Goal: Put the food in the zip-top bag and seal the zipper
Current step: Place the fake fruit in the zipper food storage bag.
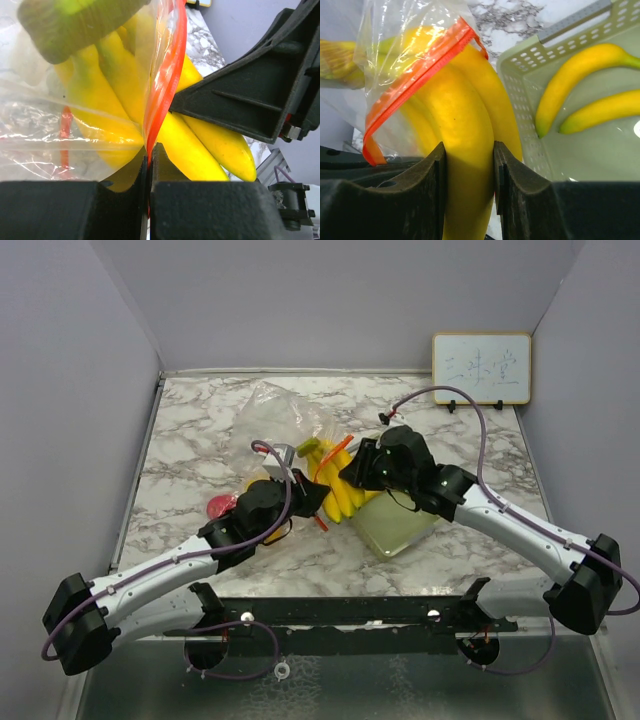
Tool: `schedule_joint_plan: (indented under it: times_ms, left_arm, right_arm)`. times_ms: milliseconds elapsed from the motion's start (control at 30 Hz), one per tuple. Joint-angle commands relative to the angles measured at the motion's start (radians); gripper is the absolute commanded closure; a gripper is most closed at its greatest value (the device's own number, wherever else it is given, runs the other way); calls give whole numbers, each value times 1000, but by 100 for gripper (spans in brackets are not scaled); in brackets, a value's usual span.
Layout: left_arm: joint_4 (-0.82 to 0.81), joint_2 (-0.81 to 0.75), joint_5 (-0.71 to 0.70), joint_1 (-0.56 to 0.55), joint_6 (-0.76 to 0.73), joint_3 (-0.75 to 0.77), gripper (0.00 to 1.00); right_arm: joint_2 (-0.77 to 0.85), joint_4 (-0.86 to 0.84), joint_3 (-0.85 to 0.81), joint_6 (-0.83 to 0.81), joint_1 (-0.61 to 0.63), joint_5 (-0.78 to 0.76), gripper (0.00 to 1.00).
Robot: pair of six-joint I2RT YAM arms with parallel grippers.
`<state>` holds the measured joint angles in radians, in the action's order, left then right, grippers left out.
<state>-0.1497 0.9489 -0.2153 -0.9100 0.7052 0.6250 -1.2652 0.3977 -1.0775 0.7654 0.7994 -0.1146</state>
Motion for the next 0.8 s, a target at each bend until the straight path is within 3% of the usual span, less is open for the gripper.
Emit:
schedule_joint_plan:
  times_ms: [0, 233, 467, 667, 767]
  left_arm:
    - [-45, 34, -24, 1, 66, -60, 100]
    - [-139, 77, 207, 0, -10, -66, 100]
    - [-187, 3, 436, 0, -104, -79, 97]
    - [-162, -71, 487, 1, -167, -83, 50]
    - [-181, -121, 490, 1, -170, -100, 4]
  right_arm:
    - [2, 15, 3, -44, 7, -20, 93]
    - [2, -181, 69, -28, 7, 70, 94]
    - [65, -402, 151, -88, 7, 82, 94]
    - [159, -569, 261, -107, 7, 72, 95]
    - [189, -626, 291, -114, 7, 65, 95]
